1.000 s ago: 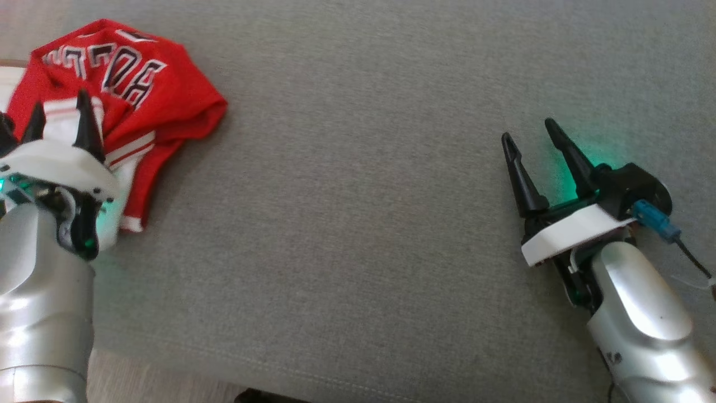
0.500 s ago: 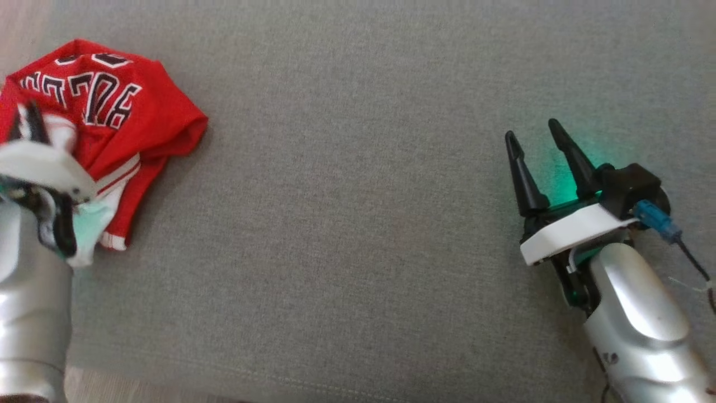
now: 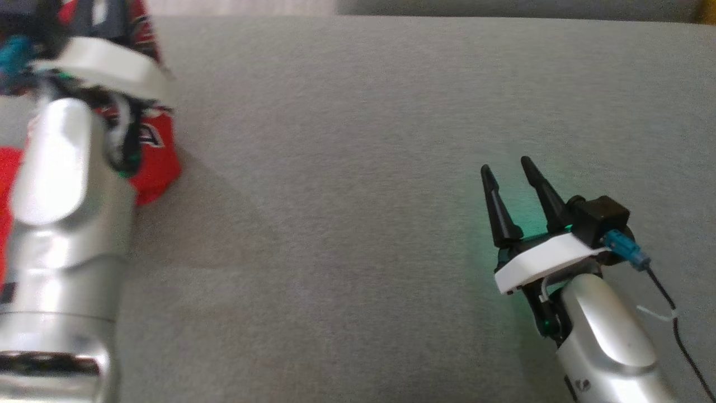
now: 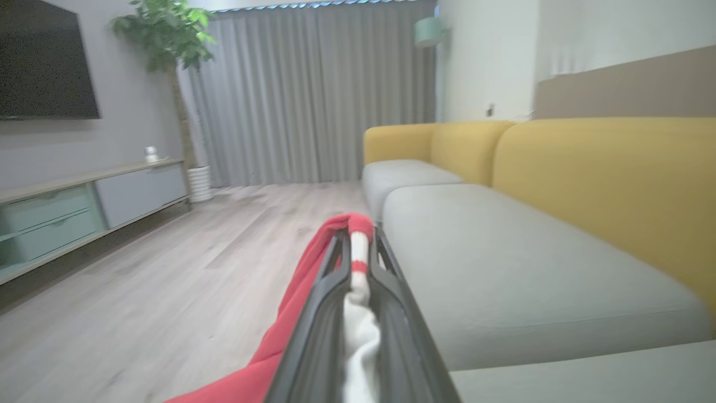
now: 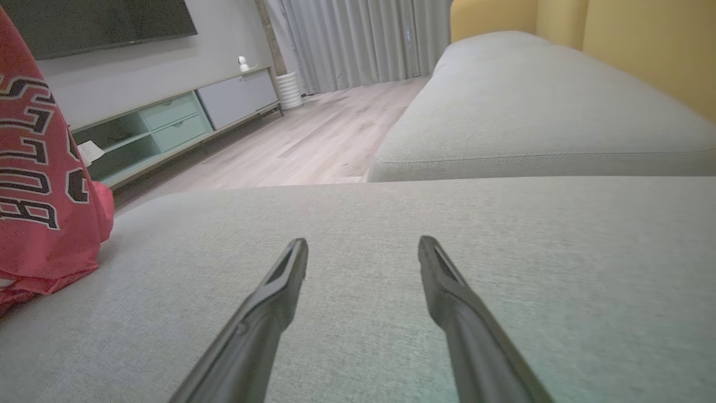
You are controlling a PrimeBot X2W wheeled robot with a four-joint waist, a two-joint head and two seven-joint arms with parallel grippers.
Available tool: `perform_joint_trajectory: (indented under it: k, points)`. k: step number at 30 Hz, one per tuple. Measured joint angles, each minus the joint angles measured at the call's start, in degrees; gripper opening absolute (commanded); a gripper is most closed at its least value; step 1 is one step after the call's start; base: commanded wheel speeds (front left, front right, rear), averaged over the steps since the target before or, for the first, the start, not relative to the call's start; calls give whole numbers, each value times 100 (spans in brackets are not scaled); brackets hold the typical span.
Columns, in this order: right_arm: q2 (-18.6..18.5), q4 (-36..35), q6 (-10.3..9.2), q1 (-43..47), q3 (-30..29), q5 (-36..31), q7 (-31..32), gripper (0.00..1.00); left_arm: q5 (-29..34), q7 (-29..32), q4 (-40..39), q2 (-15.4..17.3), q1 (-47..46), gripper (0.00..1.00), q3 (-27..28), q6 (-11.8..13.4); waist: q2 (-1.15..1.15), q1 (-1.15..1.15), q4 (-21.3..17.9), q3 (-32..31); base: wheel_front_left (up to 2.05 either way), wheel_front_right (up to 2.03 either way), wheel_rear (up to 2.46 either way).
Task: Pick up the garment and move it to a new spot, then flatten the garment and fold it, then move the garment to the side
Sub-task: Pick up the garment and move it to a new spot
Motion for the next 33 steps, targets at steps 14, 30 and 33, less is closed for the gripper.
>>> perform_joint_trajectory:
  k: [14, 30, 33]
  points:
    - [172, 70, 0, 36, 125, 62, 0, 100, -926, 110, -1188, -1065, 54, 0, -1205, -80, 0, 1, -1382, -382, 0, 0, 0]
    - [226, 55, 0, 295, -185, 47, 0, 100, -912, -954, 90, -688, 2339, 100, -1635, 573, 0, 1, -1416, -563, 0, 0, 0]
    - [234, 35, 0, 359, -275, 12, 0, 100, -822, -1001, -2, -564, 2946, 100, -1423, 733, 0, 1, -1330, -644, 0, 0, 0]
